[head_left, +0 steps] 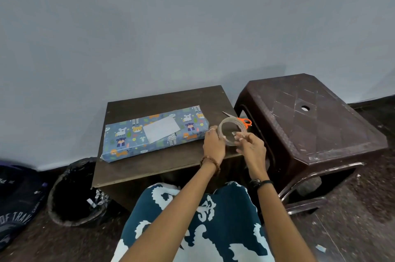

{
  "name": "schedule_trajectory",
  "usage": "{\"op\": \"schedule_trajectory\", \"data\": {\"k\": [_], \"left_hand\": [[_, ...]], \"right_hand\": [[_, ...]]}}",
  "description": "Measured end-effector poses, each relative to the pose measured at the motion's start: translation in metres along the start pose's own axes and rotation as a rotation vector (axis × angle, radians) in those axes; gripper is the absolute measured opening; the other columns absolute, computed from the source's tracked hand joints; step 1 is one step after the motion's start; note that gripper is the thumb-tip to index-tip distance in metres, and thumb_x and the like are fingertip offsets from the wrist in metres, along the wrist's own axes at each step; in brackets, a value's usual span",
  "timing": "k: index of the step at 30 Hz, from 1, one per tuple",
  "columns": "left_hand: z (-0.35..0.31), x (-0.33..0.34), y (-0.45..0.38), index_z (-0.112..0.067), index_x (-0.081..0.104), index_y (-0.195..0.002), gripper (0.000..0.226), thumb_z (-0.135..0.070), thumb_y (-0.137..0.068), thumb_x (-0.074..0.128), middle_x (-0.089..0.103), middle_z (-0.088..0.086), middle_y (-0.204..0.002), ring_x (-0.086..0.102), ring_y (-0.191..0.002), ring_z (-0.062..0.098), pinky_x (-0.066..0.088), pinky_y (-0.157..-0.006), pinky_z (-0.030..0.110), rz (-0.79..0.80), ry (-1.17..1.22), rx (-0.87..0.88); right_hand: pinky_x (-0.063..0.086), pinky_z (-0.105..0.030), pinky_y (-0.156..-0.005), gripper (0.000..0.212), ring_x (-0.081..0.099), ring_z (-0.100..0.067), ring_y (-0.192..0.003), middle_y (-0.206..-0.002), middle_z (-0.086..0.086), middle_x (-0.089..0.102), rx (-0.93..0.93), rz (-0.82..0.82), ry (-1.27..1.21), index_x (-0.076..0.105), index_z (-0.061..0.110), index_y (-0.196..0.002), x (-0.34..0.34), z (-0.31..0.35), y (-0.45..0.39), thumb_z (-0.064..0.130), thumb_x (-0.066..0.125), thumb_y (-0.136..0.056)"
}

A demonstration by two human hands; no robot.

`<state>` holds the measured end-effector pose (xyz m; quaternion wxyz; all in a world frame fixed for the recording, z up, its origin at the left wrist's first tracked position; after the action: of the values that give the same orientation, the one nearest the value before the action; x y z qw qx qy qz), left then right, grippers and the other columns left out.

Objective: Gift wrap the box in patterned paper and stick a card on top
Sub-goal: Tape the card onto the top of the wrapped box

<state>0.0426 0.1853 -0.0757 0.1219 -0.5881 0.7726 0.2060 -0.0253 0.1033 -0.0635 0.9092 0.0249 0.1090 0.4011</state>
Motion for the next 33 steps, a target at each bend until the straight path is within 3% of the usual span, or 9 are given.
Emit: {"op": "schedule_trajectory", "data": {"k": [3, 8, 12, 17, 20, 23, 26, 29, 33], "left_hand": [[0.0, -0.01, 0.008, -0.01, 0.05, -0.121, 0.027, -0.013, -0.095, 0.043, 0.053, 0.01, -0.118, 0.054, -0.107, 0.026, 0.043, -0.091, 0.037, -0.023, -0.217, 0.101], [-0.003, -0.06, 0.013, -0.005, 0.057, -0.093, 0.016, -0.01, -0.095, 0.042, 0.059, 0.01, -0.11, 0.058, -0.095, 0.026, 0.049, -0.086, 0.039, -0.135, -0.171, 0.263], [0.014, -0.125, -0.004, -0.007, 0.06, -0.117, 0.027, -0.011, -0.095, 0.045, 0.052, 0.008, -0.123, 0.041, -0.119, 0.023, 0.04, -0.089, 0.031, -0.353, -0.473, 0.273], [0.048, -0.158, -0.016, -0.002, 0.037, -0.135, 0.059, -0.042, -0.094, 0.046, 0.037, 0.014, -0.138, 0.031, -0.129, 0.03, 0.03, -0.103, 0.036, -0.184, -0.781, 0.002], [0.046, -0.161, -0.018, -0.004, 0.033, -0.135, 0.067, -0.047, -0.088, 0.055, 0.035, 0.015, -0.137, 0.031, -0.128, 0.031, 0.03, -0.103, 0.037, -0.193, -0.778, -0.013], [0.044, -0.167, -0.025, -0.008, 0.042, -0.131, 0.077, -0.053, -0.074, 0.068, 0.039, 0.017, -0.132, 0.034, -0.125, 0.034, 0.031, -0.102, 0.04, -0.177, -0.686, -0.107], [0.042, -0.17, -0.03, -0.005, 0.054, -0.116, 0.055, -0.04, -0.077, 0.07, 0.055, 0.017, -0.12, 0.049, -0.112, 0.032, 0.038, -0.084, 0.035, -0.158, -0.491, -0.05], [0.029, -0.169, -0.02, 0.005, 0.058, -0.108, 0.031, -0.02, -0.089, 0.059, 0.061, 0.02, -0.113, 0.054, -0.104, 0.032, 0.037, -0.07, 0.029, -0.148, -0.161, -0.019], [0.014, -0.168, -0.005, 0.003, 0.056, -0.116, 0.026, -0.011, -0.096, 0.045, 0.057, 0.019, -0.122, 0.053, -0.1, 0.026, 0.046, -0.08, 0.037, -0.076, 0.171, -0.144]], "right_hand": [[0.051, -0.024, -0.065, 0.031, 0.064, -0.015, -0.092, -0.103, 0.004, 0.068, 0.023, 0.044, -0.022, 0.067, 0.027, -0.08, 0.005, -0.002, 0.001, 0.005, 0.047, -0.09], [0.05, -0.022, -0.06, 0.028, 0.062, -0.015, -0.082, -0.102, 0.001, 0.067, -0.018, 0.055, -0.036, 0.067, 0.023, -0.082, 0.014, 0.006, 0.008, 0.006, 0.047, -0.092], [0.053, -0.025, -0.064, 0.019, 0.062, -0.012, -0.081, -0.093, 0.004, 0.065, -0.079, 0.104, -0.033, 0.068, 0.013, -0.092, 0.034, 0.021, 0.015, 0.009, 0.049, -0.094], [0.052, -0.015, -0.059, 0.017, 0.064, -0.005, -0.074, -0.09, 0.0, 0.066, -0.128, 0.201, -0.073, 0.065, 0.013, -0.092, 0.078, 0.039, 0.027, 0.009, 0.049, -0.094], [0.057, -0.034, -0.075, 0.016, 0.067, -0.018, -0.082, -0.09, -0.007, 0.069, -0.146, 0.239, -0.07, 0.067, 0.012, -0.091, 0.102, 0.041, 0.03, 0.008, 0.052, -0.092], [0.052, -0.039, -0.089, 0.02, 0.062, -0.018, -0.095, -0.097, 0.001, 0.066, -0.161, 0.274, -0.014, 0.068, 0.015, -0.096, 0.119, 0.04, 0.032, 0.004, 0.053, -0.089], [0.046, -0.008, -0.081, 0.021, 0.058, -0.002, -0.089, -0.105, 0.003, 0.064, -0.239, 0.287, 0.067, 0.067, 0.009, -0.107, 0.125, 0.043, 0.037, 0.007, 0.054, -0.091], [0.039, 0.003, -0.072, 0.025, 0.055, 0.008, -0.084, -0.107, 0.007, 0.06, -0.336, 0.247, 0.131, 0.065, 0.01, -0.114, 0.127, 0.045, 0.041, 0.015, 0.058, -0.091], [0.04, 0.0, -0.072, 0.019, 0.054, 0.011, -0.086, -0.104, 0.006, 0.063, -0.394, 0.224, 0.143, 0.069, 0.013, -0.103, 0.124, 0.051, 0.046, 0.022, 0.061, -0.09]]}}
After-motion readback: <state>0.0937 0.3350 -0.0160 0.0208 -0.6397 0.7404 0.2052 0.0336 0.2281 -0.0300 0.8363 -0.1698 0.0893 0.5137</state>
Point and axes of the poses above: each hand's wrist, its own y-axis away from the middle knuckle, its own x-axis out of the palm, z = x × y, the point moved 1 cm from there along -y, towards the middle knuckle
